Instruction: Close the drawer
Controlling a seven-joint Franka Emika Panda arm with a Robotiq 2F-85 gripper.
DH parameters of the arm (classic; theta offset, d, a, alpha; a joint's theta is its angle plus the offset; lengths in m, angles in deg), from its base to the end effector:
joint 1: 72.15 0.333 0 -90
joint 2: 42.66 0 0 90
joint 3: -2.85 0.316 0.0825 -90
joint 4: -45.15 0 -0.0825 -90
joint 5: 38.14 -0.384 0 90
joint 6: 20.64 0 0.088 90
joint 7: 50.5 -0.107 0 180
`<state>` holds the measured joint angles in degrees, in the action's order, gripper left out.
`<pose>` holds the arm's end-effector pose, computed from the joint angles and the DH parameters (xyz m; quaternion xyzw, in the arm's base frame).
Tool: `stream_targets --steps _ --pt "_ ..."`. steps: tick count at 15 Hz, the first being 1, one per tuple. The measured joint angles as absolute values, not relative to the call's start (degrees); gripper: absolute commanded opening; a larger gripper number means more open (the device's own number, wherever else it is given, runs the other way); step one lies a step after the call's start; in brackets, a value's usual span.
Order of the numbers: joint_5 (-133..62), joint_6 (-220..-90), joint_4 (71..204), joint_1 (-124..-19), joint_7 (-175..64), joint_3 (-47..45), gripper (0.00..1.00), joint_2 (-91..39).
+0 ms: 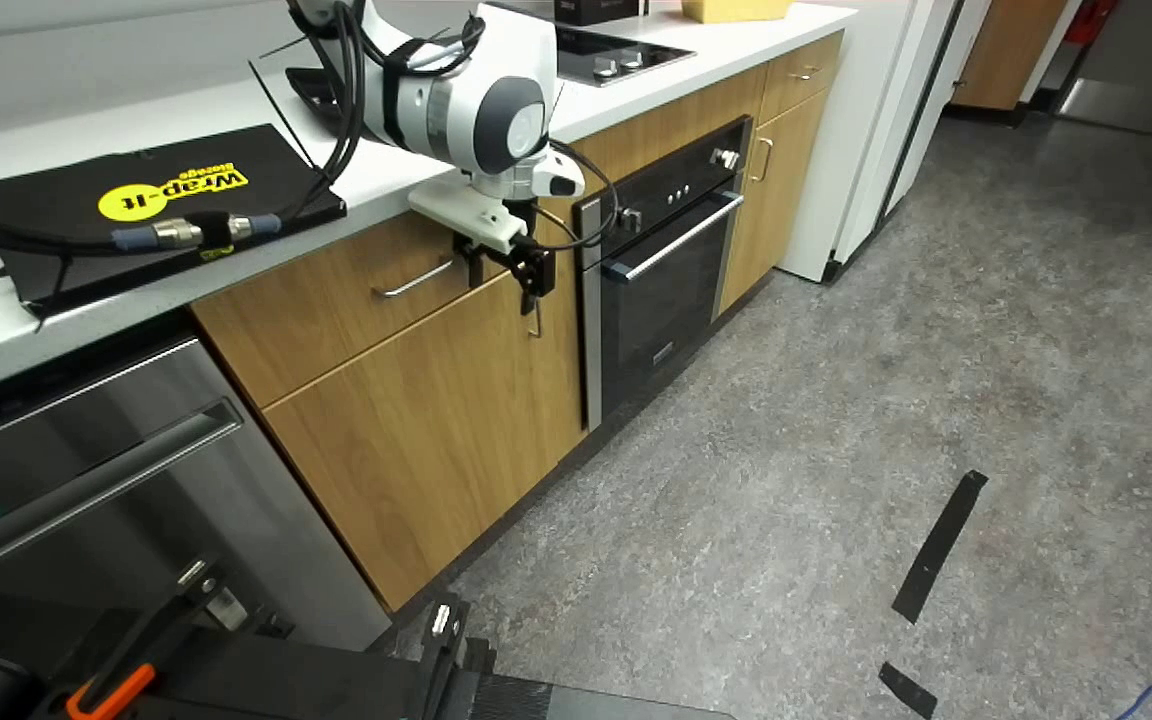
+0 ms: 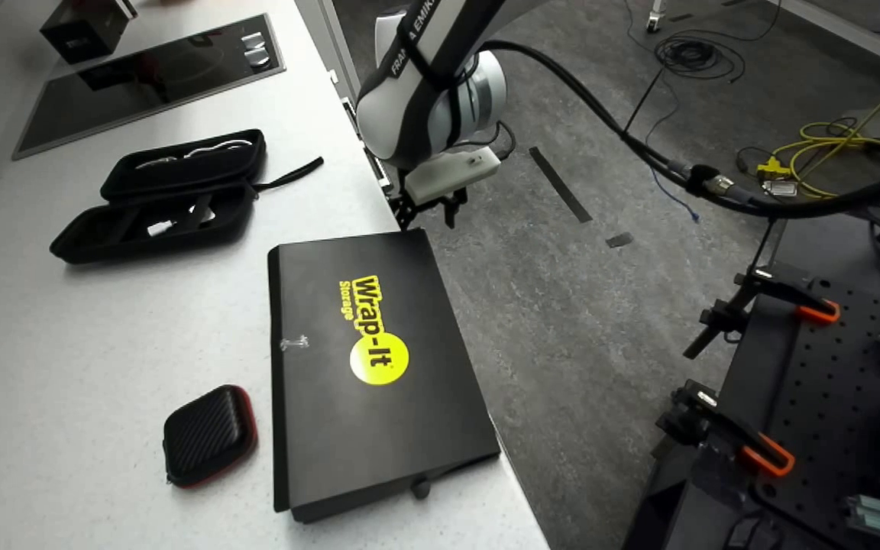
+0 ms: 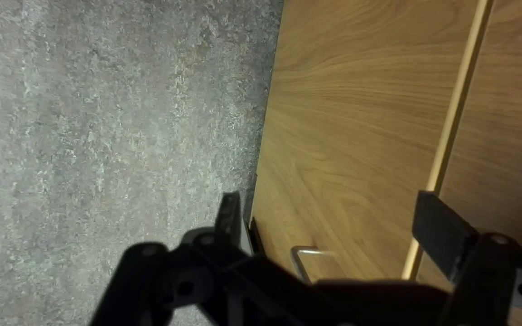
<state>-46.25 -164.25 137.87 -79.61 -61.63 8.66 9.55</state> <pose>0.6742 -0.0272 0.0879 -0.9790 0.1865 0.0176 0.0803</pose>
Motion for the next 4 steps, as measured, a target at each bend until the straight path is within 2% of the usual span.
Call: stream_targets --steps 4 --pt "-46.25 -163.46 137.46 -79.60 -59.96 8.59 1.00 9.52"
